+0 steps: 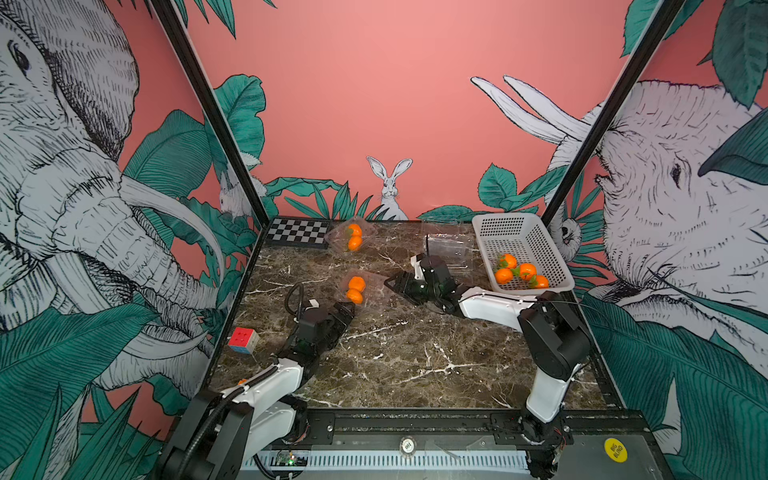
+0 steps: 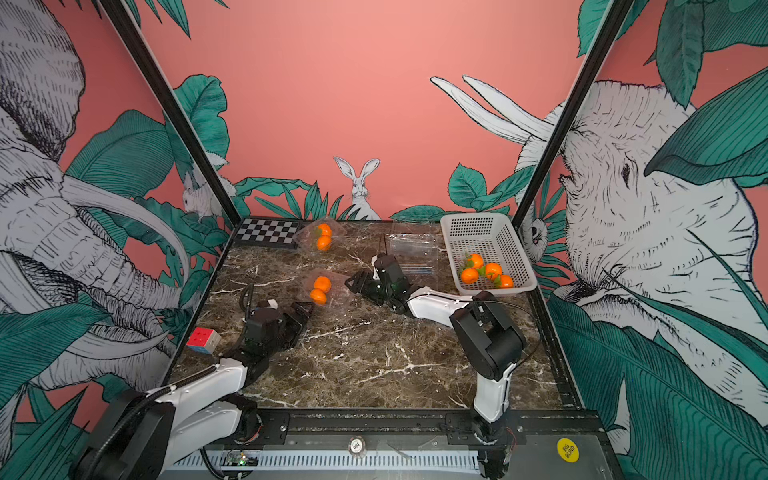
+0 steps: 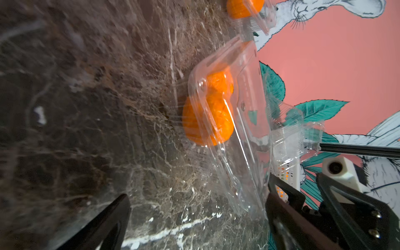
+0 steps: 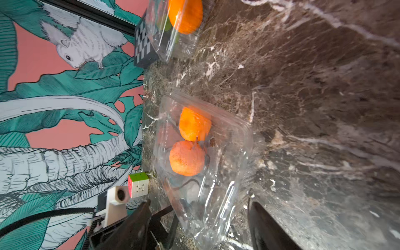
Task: Take oranges out of containers
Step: Open the packing box at the center of the board.
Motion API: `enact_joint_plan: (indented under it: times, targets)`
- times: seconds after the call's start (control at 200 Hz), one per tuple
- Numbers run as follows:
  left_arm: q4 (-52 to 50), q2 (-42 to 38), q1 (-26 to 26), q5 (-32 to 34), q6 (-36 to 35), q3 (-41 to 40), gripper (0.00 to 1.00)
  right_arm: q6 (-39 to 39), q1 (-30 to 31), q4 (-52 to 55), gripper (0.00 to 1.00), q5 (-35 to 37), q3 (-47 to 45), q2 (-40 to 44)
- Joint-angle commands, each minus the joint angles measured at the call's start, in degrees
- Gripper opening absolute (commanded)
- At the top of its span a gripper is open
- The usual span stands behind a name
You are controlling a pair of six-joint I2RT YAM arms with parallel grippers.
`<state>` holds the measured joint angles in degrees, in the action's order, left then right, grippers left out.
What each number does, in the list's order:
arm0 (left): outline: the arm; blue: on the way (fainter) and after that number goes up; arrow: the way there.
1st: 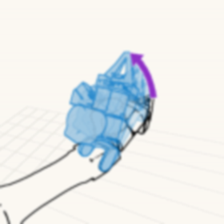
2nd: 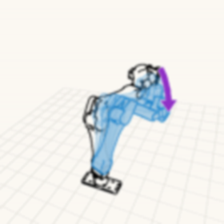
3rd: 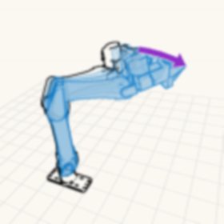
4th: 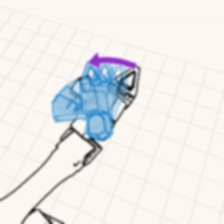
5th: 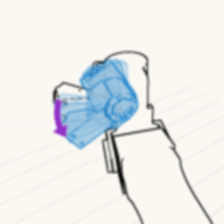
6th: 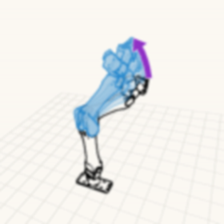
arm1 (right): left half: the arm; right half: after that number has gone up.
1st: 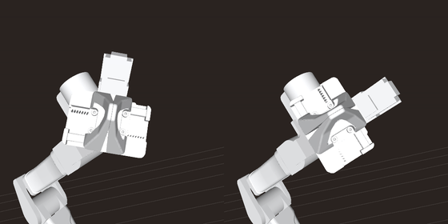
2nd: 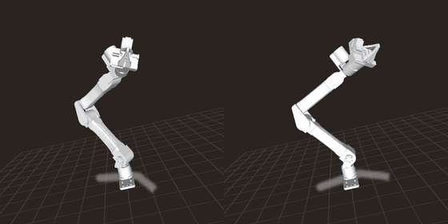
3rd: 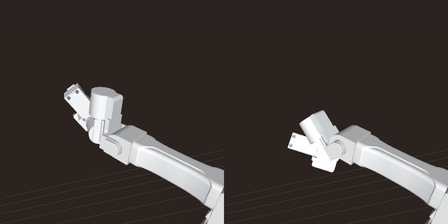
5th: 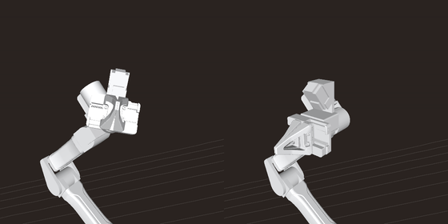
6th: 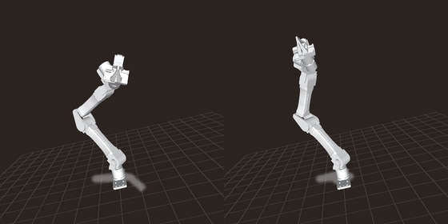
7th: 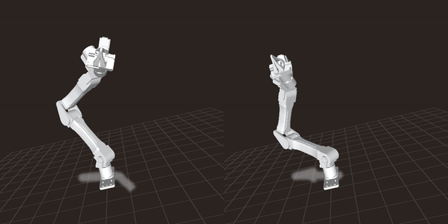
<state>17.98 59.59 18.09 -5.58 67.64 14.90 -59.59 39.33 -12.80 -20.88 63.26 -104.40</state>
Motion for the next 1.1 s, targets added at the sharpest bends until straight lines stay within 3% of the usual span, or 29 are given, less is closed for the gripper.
enact_joint_plan:
  times: [0.0, 0.175, 0.285, 0.39, 0.48, 0.57, 0.84, 1.005, 1.095]
  targets:
    - [-12.7, -0.6, -5.3, -4.4, -9.6, 7.0, 0.99, 7.5, 0.3, 7.3, 0.80, 3.2, 1.0, 1.7]
    - [-20.9, 13.4, -9.7, -10.7, -22.1, 24.2, 0.99, 11.4, 1.8, 10.3, 0.98, 5.5, 2.7, 0.6]
    - [-25.3, 24.2, -9.7, -13.1, -27.3, 34.3, 0.99, 11.8, 2.8, 9.2, 0.99, 5.5, 3.6, -1.0]
    - [-21.8, 30.3, -9.1, -15.7, -27.2, 37.8, 0.99, 10.9, 3.3, 7.5, 0.99, 3.9, 4.7, -3.1]
    - [-23.6, 32.8, -7.8, -13.5, -29.2, 40.5, 0.99, 10.8, 3.7, 7.3, 0.98, 2.5, 6.4, -5.0]
    - [-22.2, 33.2, -7.1, -13.1, -29.1, 39.7, 0.99, 11.1, 3.8, 7.3, 0.97, 1.7, 8.2, -6.8]
    - [-10.3, 27.2, -4.3, -14.3, -21.9, 30.0, 0.99, 14.8, 3.2, 13.6, 0.73, 1.2, 18.8, -12.8]
    - [-4.7, 21.5, -0.1, -11.2, -15.4, 22.6, 0.99, 18.0, 1.6, 20.4, 0.71, 2.4, 26.5, -17.7]
    - [-2.5, 17.9, 3.0, -8.4, -12.9, 18.4, 0.99, 18.6, 0.8, 21.3, 0.75, 2.3, 28.5, -18.9]
